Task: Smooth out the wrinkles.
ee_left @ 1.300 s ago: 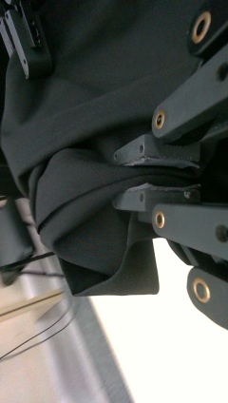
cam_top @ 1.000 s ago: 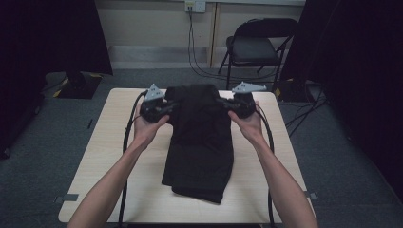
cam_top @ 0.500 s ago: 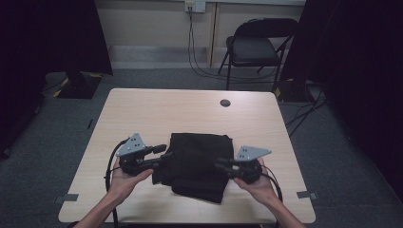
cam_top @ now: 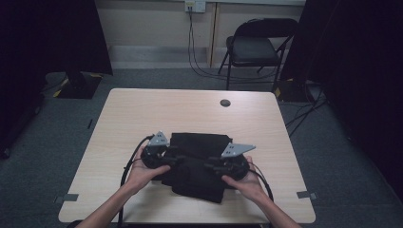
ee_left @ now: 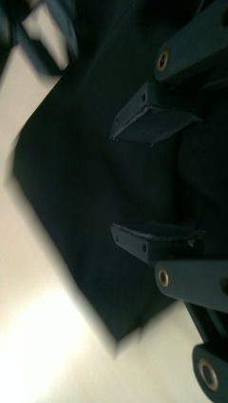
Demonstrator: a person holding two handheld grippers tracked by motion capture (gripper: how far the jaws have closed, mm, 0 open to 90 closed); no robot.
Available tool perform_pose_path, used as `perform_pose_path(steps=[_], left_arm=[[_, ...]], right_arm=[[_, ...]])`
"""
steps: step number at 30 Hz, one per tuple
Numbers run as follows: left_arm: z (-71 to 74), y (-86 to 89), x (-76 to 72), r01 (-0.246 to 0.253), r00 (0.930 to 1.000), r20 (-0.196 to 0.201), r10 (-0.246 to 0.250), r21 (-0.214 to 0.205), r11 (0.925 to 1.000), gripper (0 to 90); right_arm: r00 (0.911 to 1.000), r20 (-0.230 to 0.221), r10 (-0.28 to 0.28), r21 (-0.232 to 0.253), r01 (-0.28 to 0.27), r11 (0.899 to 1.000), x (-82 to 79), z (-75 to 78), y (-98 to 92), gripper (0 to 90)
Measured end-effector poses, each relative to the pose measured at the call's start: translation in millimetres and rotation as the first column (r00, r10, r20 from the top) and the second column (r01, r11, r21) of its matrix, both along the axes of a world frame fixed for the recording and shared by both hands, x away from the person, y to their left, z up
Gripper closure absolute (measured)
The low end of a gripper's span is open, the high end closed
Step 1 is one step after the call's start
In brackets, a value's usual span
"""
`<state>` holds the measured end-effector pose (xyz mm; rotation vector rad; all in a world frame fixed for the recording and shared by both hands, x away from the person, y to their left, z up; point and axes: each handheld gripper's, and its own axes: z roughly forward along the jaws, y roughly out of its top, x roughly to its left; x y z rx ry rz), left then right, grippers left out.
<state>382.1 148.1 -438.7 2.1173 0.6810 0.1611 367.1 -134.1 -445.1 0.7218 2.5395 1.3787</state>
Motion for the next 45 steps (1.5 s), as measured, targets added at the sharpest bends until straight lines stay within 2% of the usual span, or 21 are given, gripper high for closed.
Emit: perform_pose_path(steps=[2, 5, 6, 8, 10, 13, 15, 19, 22, 23, 25, 26, 27, 28, 30, 33, 34, 39, 41, 42, 45], left_arm=[[1.8, 5.4, -22.6, 0.062, 0.9981, 0.003, -0.062, -0.016, 0.9979, 45.6], [4.9, 9.7, -28.7, 0.061, 0.9979, 0.023, -0.060, -0.046, 0.9971, 44.5], [7.0, 11.0, -27.8, 0.047, 0.9986, 0.024, -0.046, -0.058, 0.9972, 44.2], [11.8, 10.9, -21.2, 0.007, 0.9987, 0.052, -0.003, -0.082, 0.9966, 44.6], [13.3, 5.1, -11.8, -0.022, 0.9985, 0.048, 0.026, -0.089, 0.9958, 47.1], [4.9, -14.9, -5.9, 0.017, 0.9973, 0.071, -0.017, -0.001, 0.9999, 48.4], [-8.8, -24.7, -0.6, 0.014, 0.9996, 0.024, -0.014, 0.023, 0.9996, 46.1], [-32.3, -32.1, 8.1, -0.020, 0.9994, -0.028, 0.022, 0.073, 0.9971, 42.5], [-35.0, -34.4, 16.9, -0.041, 0.9938, -0.100, 0.049, 0.081, 0.9959, 38.6], [-35.0, -34.4, 16.9, -0.041, 0.9938, -0.100, 0.049, 0.081, 0.9959, 38.1], [-28.5, -37.8, 18.1, -0.043, 0.9962, -0.072, 0.049, 0.076, 0.9962, 38.0], [-20.8, -41.7, 20.9, -0.006, 0.9990, -0.044, 0.008, 0.050, 0.9987, 40.3], [-20.8, -41.7, 20.9, -0.006, 0.9990, -0.044, 0.008, 0.050, 0.9987, 41.3], [-19.7, -44.1, 22.6, 0.002, 0.9991, -0.042, 0.000, 0.039, 0.9993, 41.3], [-25.7, -50.3, 26.7, 0.004, 0.9974, -0.072, 0.001, 0.073, 0.9973, 41.6], [-45.7, -54.4, 29.9, 0.011, 0.9966, -0.082, -0.001, 0.112, 0.9936, 39.8], [-47.8, -53.5, 29.6, 0.008, 0.9975, -0.071, -0.002, 0.089, 0.9960, 39.8], [-49.2, -52.1, 28.2, 0.012, 0.9984, -0.056, -0.006, 0.097, 0.9952, 39.8], [-49.9, -51.8, 27.5, 0.008, 0.9986, -0.053, -0.004, 0.093, 0.9957, 39.9], [-50.5, -51.9, 27.1, 0.003, 0.9989, -0.047, 0.002, 0.089, 0.9960, 40.0], [-50.7, -51.9, 26.0, -0.005, 0.9990, -0.044, 0.009, 0.091, 0.9958, 40.1]], right_arm=[[0.9971, -0.026, 0.072, -0.036, -0.073, 0.997, -18.1, -11.7, 5.0, 62.2], [0.9936, -0.051, 0.101, -0.059, -0.104, 0.993, -27.3, -15.7, 5.6, 59.7], [0.9919, -0.054, 0.115, -0.091, -0.119, 0.989, -34.2, -20.3, 6.4, 59.4], [0.9903, -0.065, 0.123, -0.090, -0.128, 0.988, -35.5, -22.7, 6.7, 59.5], [0.9900, -0.075, 0.120, -0.078, -0.126, 0.989, -34.8, -24.9, 8.1, 60.1], [0.9900, -0.064, 0.126, -0.081, -0.131, 0.988, -33.5, -19.9, 8.9, 59.4], [0.9917, -0.040, 0.122, -0.055, -0.124, 0.991, -28.8, -10.4, 5.8, 59.3], [0.9994, 0.029, 0.018, -0.009, -0.017, 1.000, -0.5, 11.5, -5.4, 53.8], [0.9935, 0.065, -0.093, 0.003, 0.093, 0.996, 47.3, 18.7, -6.0, 44.6], [0.9935, 0.065, -0.093, 0.003, 0.093, 0.996, 47.3, 18.7, -6.0, 44.6], [0.9902, 0.055, -0.128, 0.004, 0.128, 0.992, 72.7, 15.6, -1.9, 42.1], [0.9873, 0.036, -0.154, -0.018, 0.155, 0.988, 95.7, 8.6, 5.5, 39.5], [0.9873, 0.036, -0.154, -0.018, 0.155, 0.988, 95.7, 8.6, 5.5, 39.5], [0.9870, 0.017, -0.160, -0.063, 0.161, 0.985, 115.1, 0.4, 15.7, 36.9], [0.9859, 0.013, -0.167, -0.085, 0.168, 0.982, 122.6, -3.2, 20.9, 35.2], [0.9871, -0.008, -0.160, -0.132, 0.157, 0.979, 141.1, -12.7, 34.5, 30.2], [0.9875, -0.024, -0.156, -0.141, 0.151, 0.978, 145.9, -15.5, 37.9, 28.1], [0.9892, -0.048, -0.139, -0.204, 0.126, 0.971, 160.6, -26.6, 44.9, 22.6], [0.9863, -0.061, -0.153, -0.213, 0.137, 0.967, 163.8, -30.9, 42.2, 20.6], [0.9828, -0.090, -0.162, -0.218, 0.139, 0.966, 165.9, -35.2, 38.2, 19.7], [0.9808, -0.104, -0.165, -0.218, 0.139, 0.966, 167.2, -39.6, 35.1, 19.6]])
